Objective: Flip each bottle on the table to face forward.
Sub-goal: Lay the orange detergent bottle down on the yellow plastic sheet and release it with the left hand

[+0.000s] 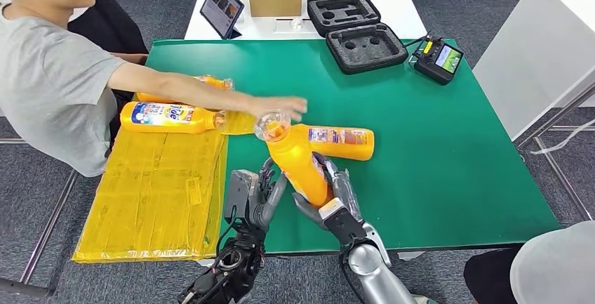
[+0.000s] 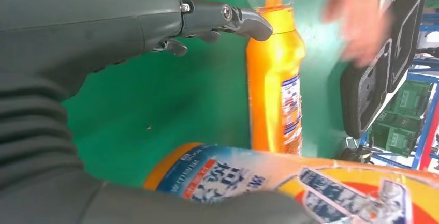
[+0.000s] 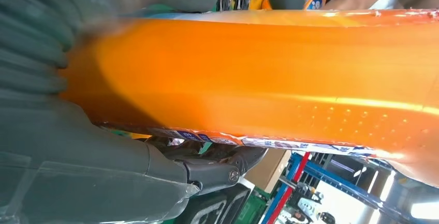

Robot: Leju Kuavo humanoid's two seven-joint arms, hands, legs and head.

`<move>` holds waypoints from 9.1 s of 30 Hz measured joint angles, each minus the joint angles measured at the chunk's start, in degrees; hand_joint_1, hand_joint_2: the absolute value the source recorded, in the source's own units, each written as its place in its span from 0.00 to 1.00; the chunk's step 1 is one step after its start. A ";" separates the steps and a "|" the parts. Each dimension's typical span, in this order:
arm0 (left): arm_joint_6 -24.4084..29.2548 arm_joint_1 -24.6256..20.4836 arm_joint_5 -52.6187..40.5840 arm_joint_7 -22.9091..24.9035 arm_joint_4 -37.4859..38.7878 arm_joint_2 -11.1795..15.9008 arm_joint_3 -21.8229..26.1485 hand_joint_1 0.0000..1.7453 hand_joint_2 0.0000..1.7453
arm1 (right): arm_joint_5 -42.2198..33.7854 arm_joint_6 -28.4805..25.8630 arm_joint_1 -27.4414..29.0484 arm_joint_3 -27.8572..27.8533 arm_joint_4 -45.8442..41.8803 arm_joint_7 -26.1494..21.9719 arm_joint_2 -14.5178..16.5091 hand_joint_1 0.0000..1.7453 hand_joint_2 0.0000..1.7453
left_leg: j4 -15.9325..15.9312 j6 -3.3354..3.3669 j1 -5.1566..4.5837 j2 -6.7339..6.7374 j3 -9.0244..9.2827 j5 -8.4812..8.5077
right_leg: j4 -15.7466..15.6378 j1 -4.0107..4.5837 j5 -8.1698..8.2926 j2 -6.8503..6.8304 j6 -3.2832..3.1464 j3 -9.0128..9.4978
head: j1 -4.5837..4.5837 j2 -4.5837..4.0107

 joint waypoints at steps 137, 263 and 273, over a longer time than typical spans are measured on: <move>7.97 -1.68 -3.81 -11.07 0.18 -1.03 -2.52 1.00 1.00 | 3.01 -5.44 -7.21 6.58 21.18 0.02 4.13 0.00 1.00 | 0.00 0.00 -0.01 -0.05 -0.11 0.02 | 0.01 0.00 0.00 -0.09 0.00 -0.09 | 0.01 0.00; -5.82 -21.64 -97.02 16.72 28.16 15.65 19.22 0.00 0.00 | -9.10 -0.28 -5.60 10.54 16.25 0.01 2.33 0.00 1.00 | -0.01 -0.20 0.04 -0.30 -0.09 0.30 | 0.20 0.03 0.00 -0.37 -0.03 -0.07 | 0.02 0.00; -4.72 -20.85 -97.49 17.37 28.17 15.71 19.20 0.00 0.00 | -9.72 -0.44 -5.60 10.63 16.28 0.02 2.07 0.00 1.00 | -0.01 -0.21 0.04 -0.31 -0.09 0.30 | 0.20 0.02 0.00 -0.38 -0.03 -0.07 | 0.03 0.00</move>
